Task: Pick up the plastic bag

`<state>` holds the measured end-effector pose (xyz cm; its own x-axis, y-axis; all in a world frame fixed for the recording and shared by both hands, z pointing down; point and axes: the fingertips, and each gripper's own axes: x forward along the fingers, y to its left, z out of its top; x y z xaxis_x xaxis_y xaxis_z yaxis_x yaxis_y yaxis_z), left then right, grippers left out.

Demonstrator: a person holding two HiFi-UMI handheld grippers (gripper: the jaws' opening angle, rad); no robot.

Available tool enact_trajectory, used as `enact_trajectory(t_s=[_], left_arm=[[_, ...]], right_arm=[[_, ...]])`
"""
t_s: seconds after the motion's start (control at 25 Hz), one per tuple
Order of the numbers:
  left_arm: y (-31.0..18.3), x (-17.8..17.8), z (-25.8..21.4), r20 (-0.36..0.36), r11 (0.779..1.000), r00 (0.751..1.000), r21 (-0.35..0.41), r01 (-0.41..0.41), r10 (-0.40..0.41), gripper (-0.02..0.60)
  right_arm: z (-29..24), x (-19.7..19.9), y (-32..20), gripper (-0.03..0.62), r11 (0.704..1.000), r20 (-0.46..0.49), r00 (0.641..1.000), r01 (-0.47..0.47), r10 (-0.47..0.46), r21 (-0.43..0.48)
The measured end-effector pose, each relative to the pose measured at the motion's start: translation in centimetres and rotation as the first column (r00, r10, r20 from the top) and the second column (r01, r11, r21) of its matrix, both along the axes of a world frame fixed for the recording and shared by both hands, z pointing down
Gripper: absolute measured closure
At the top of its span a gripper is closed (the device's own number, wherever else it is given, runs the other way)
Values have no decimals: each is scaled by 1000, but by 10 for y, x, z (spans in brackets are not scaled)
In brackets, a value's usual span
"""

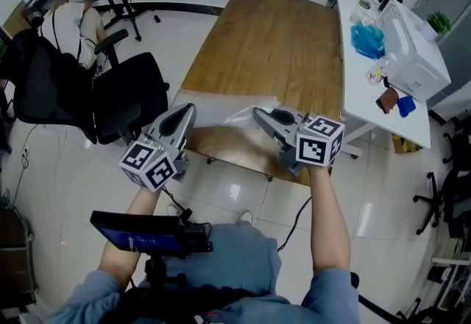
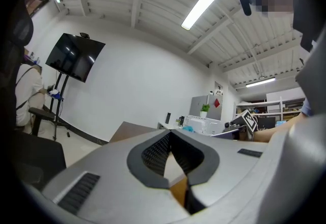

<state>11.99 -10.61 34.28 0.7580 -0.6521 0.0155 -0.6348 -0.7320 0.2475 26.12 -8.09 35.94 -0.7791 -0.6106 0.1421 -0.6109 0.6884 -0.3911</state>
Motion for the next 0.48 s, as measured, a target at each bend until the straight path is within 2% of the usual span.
enact_trajectory(t_s=[0.32, 0.48], left_arm=[[12, 49, 9, 29, 999, 999, -1, -40, 40, 574], [22, 81, 15, 49, 997, 996, -4, -75, 75, 574]], right_arm=[[23, 43, 20, 593, 1000, -40, 999, -23, 22, -16], [32, 69, 29, 593, 998, -12, 999, -47, 46, -41]])
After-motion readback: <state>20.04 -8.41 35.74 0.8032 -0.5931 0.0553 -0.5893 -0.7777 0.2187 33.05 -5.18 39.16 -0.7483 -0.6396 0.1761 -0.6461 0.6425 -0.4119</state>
